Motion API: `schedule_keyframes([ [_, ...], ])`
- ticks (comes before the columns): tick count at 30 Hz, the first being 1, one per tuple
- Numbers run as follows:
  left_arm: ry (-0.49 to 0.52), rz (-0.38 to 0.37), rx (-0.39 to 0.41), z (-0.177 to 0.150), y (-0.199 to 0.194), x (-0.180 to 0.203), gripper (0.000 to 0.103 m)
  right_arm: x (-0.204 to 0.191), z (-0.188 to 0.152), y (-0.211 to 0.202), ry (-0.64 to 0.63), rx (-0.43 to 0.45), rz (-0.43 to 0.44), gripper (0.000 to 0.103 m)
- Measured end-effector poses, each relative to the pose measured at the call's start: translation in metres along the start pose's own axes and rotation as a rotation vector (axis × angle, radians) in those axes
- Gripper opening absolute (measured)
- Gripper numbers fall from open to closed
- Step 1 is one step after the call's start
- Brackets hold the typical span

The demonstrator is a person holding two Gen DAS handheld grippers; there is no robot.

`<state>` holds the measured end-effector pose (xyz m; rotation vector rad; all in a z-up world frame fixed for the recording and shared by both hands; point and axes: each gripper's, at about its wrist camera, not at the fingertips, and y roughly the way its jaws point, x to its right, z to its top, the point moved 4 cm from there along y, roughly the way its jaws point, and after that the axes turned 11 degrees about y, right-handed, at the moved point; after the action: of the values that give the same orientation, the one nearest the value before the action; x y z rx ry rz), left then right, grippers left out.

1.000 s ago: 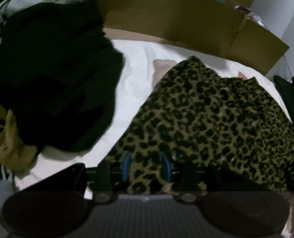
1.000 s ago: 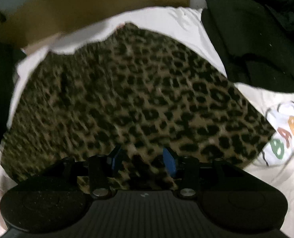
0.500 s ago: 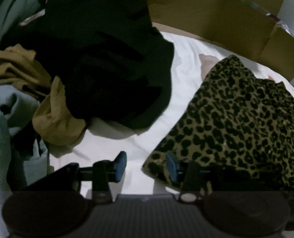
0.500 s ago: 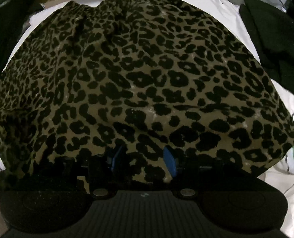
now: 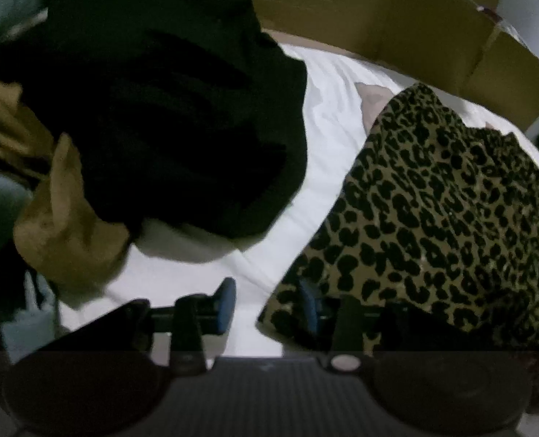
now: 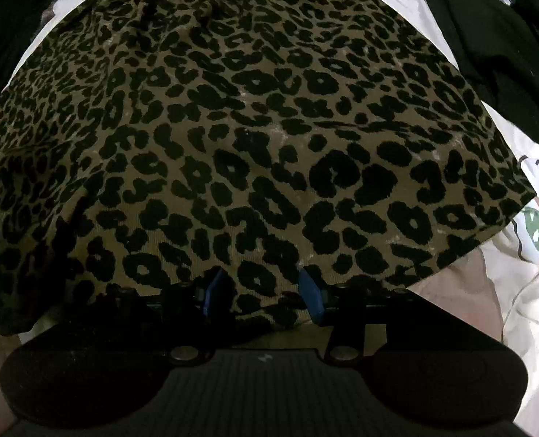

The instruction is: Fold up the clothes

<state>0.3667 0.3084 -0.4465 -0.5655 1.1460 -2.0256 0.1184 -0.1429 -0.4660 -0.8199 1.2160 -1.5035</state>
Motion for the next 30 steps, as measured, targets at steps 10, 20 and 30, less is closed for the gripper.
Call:
schedule_keyframes([
  [10, 0.030, -0.014, -0.017, -0.009, 0.014, 0.002, 0.040, 0.012, -0.006, -0.002, 0.029, 0.014, 0.015, 0.052],
  [20, 0.082, -0.039, -0.049, -0.002, 0.002, 0.012, 0.008, 0.007, -0.001, -0.002, 0.013, -0.003, -0.006, 0.053],
  [30, 0.001, -0.145, 0.013, 0.006, -0.016, 0.004, 0.011, 0.001, -0.003, -0.013, -0.028, -0.014, 0.040, 0.052],
])
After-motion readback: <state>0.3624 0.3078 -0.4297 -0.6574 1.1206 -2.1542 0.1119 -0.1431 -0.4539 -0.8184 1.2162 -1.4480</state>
